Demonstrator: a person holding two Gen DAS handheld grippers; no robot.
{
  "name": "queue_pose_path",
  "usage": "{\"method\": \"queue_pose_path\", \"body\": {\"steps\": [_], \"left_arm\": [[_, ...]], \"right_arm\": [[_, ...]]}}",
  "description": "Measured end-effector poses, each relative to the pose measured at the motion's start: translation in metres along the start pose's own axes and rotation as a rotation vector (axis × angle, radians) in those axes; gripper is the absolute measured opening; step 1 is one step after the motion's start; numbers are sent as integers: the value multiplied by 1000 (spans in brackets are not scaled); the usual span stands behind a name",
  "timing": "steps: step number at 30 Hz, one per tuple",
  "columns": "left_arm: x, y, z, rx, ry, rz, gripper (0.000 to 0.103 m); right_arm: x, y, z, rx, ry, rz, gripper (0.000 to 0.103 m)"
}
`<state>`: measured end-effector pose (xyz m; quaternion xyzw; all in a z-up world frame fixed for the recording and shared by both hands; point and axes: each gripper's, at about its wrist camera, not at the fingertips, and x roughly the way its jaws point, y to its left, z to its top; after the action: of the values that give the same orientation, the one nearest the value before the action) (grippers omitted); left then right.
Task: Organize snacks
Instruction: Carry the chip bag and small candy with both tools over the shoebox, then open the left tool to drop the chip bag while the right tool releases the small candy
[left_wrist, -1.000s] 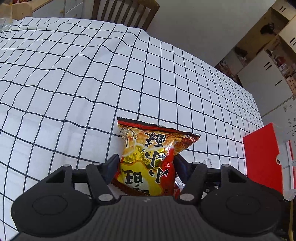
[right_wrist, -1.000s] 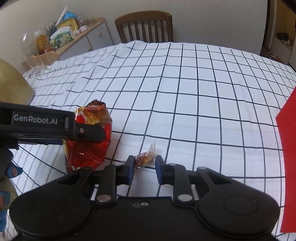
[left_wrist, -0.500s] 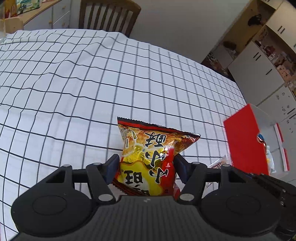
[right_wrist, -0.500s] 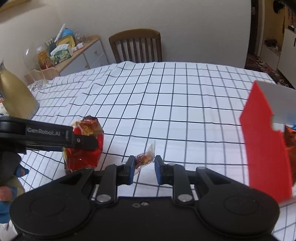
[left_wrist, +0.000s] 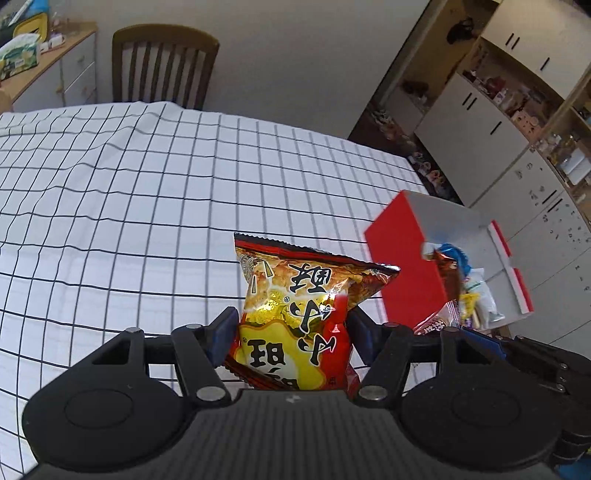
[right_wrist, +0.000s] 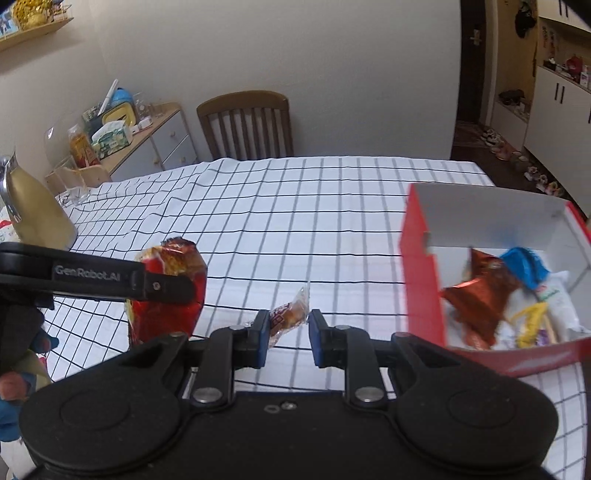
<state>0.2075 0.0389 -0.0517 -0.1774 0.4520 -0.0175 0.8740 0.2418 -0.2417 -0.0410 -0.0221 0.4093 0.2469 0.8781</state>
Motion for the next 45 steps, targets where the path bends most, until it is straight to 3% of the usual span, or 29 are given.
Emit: {"method": "queue_pose_path", "body": {"steps": [9, 22, 45], "left_arm": [[-7, -71, -4, 56, -25, -28, 64], [13, -161, -4, 127, -25, -55, 64], [88, -272, 17, 246, 9, -26, 64]], "right_arm": [[-44, -48, -1, 26, -55, -20, 20], [-85, -126, -1, 55, -112, -35, 20], [-88, -236, -10, 111, -107, -109, 20]]}}
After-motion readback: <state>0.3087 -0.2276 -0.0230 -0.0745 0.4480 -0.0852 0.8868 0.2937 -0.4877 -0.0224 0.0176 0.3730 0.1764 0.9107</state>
